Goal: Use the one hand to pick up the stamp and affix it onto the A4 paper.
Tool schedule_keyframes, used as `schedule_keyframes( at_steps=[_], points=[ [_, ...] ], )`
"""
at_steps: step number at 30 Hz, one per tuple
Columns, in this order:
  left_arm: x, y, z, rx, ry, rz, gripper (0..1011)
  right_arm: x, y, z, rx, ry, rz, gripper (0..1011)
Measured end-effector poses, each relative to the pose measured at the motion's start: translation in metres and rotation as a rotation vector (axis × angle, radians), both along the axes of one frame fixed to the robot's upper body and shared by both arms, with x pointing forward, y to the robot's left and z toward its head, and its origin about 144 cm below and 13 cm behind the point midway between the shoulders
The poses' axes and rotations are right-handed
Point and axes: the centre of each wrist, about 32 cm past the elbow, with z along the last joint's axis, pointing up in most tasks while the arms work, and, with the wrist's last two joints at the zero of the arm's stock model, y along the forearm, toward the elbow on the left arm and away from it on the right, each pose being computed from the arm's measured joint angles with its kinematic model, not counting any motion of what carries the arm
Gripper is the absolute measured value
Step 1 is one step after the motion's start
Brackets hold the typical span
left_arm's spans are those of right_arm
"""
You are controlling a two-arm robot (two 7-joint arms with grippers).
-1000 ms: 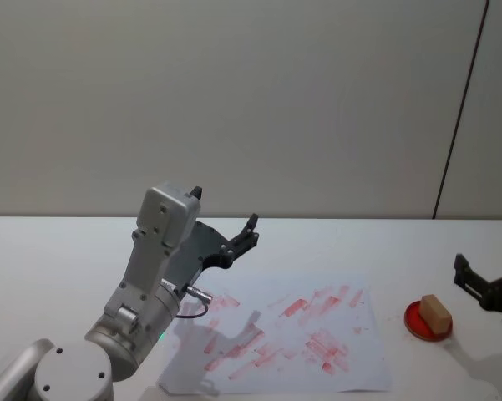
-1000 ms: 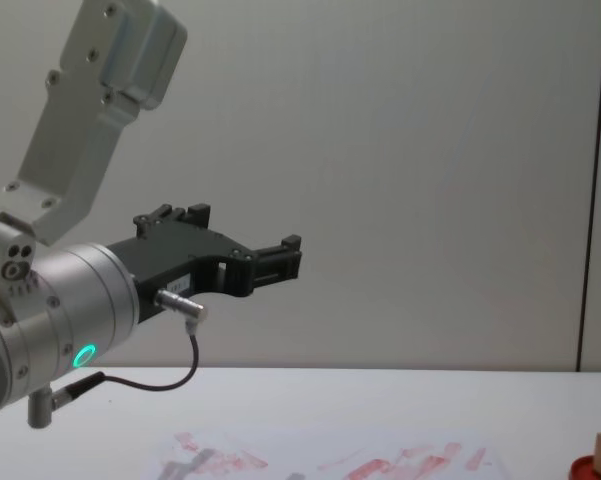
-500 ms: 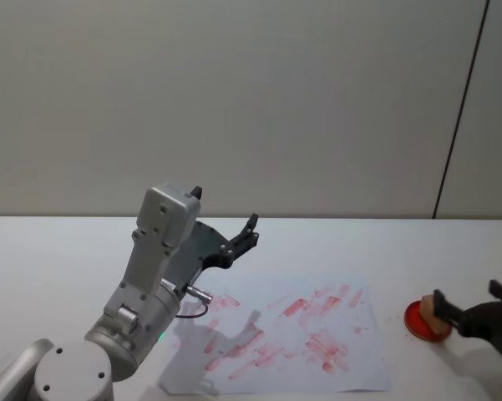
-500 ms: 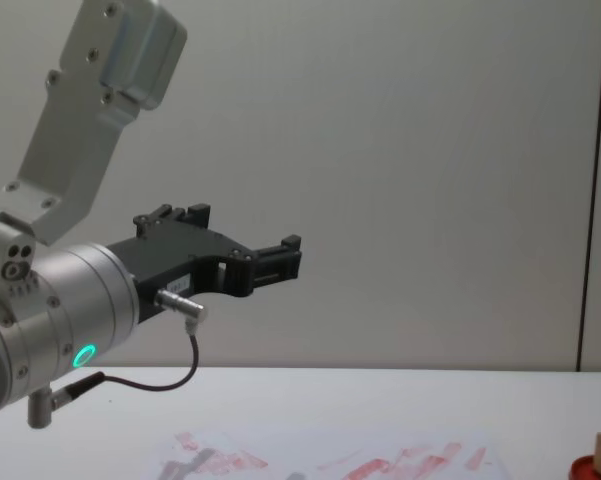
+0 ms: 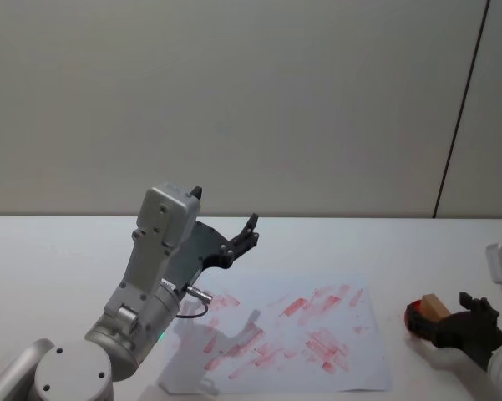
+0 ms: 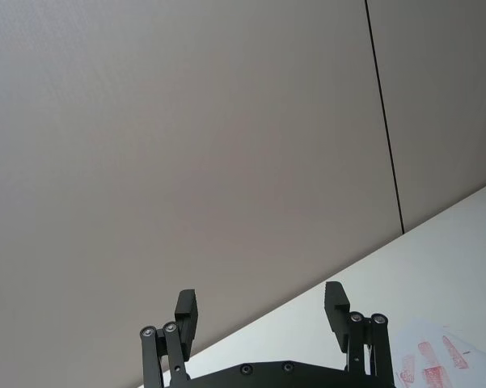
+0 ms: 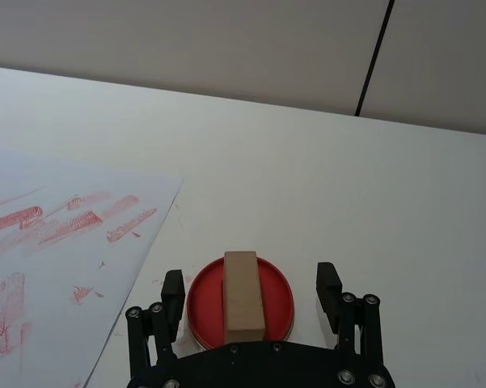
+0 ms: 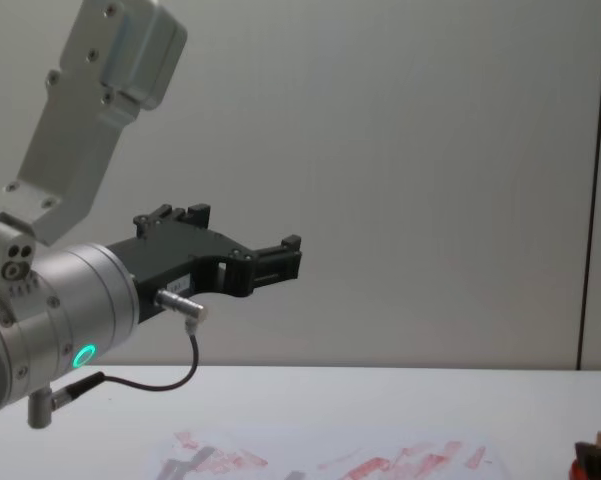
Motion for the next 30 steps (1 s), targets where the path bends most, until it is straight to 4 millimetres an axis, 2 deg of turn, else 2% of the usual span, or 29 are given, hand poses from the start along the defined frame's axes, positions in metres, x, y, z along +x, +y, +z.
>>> schedule_keyframes(
  at_steps=[15, 16, 23, 24, 27, 29, 30],
  points=[
    [0.0000, 0.0000, 0.0000, 0.000, 0.000, 0.000, 1003, 0.0069, 0.0071, -0.0059, -0.021, 0.022, 0.023, 976],
    [0.0000, 0.0000, 0.0000, 0.000, 0.000, 0.000, 1003, 0.0071, 0.0072, -0.0060, -0.022, 0.023, 0.024, 925],
    [0.0000, 0.0000, 0.0000, 0.000, 0.000, 0.000, 1003, 0.0084, 0.0085, -0.0068, -0.025, 0.026, 0.029, 781],
    [0.0000, 0.0000, 0.0000, 0.000, 0.000, 0.000, 1002, 0.0085, 0.0086, -0.0068, -0.026, 0.026, 0.029, 717],
    [0.0000, 0.0000, 0.0000, 0.000, 0.000, 0.000, 1002, 0.0086, 0.0089, -0.0071, -0.026, 0.027, 0.030, 659],
    [0.0000, 0.0000, 0.0000, 0.000, 0.000, 0.000, 1002, 0.0089, 0.0092, -0.0073, -0.027, 0.028, 0.030, 560],
    [0.0000, 0.0000, 0.0000, 0.000, 0.000, 0.000, 1003, 0.0089, 0.0092, -0.0074, -0.027, 0.028, 0.031, 543]
  ],
)
